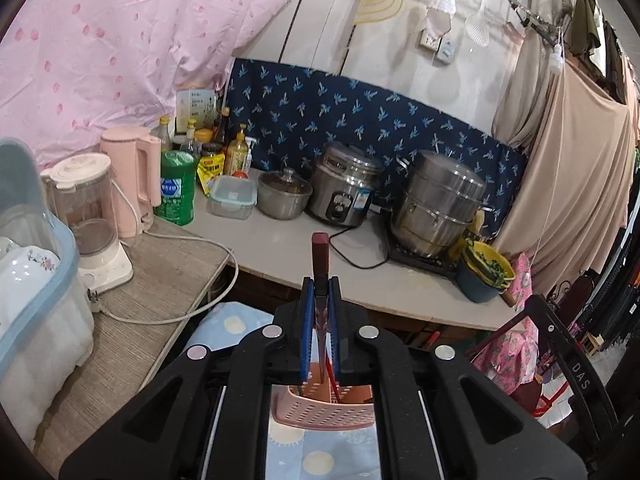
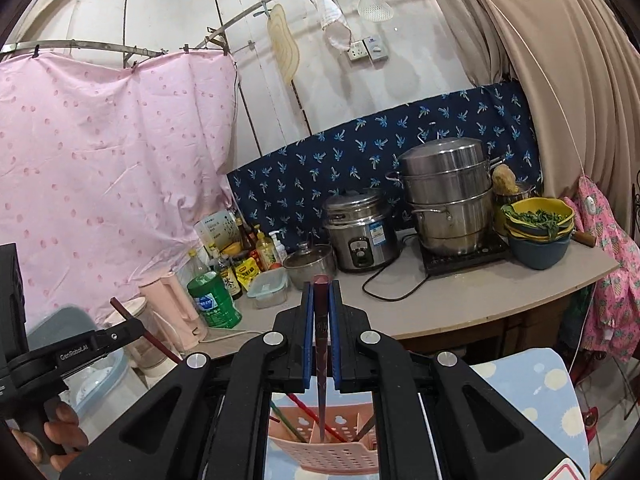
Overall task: Organize utensils
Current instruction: 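Lower the chopsticks into the pink basket and open both tools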
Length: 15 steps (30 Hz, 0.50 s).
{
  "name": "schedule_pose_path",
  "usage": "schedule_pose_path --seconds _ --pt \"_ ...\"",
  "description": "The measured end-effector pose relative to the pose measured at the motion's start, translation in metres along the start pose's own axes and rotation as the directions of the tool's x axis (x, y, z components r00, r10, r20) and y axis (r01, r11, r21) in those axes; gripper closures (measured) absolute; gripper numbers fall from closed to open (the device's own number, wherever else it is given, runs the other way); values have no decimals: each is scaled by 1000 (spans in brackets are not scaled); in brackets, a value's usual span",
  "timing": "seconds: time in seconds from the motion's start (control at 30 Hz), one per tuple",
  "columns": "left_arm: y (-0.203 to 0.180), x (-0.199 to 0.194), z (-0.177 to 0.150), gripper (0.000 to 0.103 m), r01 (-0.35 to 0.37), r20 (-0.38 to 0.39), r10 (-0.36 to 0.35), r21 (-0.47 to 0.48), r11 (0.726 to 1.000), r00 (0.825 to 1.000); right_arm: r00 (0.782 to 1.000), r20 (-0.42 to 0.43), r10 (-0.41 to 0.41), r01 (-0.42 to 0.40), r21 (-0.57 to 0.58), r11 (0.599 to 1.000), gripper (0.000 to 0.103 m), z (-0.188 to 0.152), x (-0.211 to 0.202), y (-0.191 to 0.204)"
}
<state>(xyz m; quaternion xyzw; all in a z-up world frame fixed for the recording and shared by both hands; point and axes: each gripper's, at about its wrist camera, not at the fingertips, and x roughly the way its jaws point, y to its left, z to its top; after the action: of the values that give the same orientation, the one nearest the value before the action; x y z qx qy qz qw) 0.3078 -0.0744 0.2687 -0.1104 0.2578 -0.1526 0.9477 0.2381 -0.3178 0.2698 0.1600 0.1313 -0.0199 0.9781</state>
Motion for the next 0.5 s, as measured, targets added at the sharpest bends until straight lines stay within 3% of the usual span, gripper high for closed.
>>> schedule_pose_path --seconds 0.4,0.43,0.5 --pt "20 64 -47 95 -36 -138 36 1 999 990 987 -154 -48 44 -33 998 95 -57 59 -16" --pt "21 65 -49 96 -40 -137 41 5 999 990 987 -154 -54 49 -33 998 94 -59 58 -16" --pt "21 64 -53 93 -58 -130 59 11 998 990 987 -150 -56 52 -32 998 80 -59 56 -16"
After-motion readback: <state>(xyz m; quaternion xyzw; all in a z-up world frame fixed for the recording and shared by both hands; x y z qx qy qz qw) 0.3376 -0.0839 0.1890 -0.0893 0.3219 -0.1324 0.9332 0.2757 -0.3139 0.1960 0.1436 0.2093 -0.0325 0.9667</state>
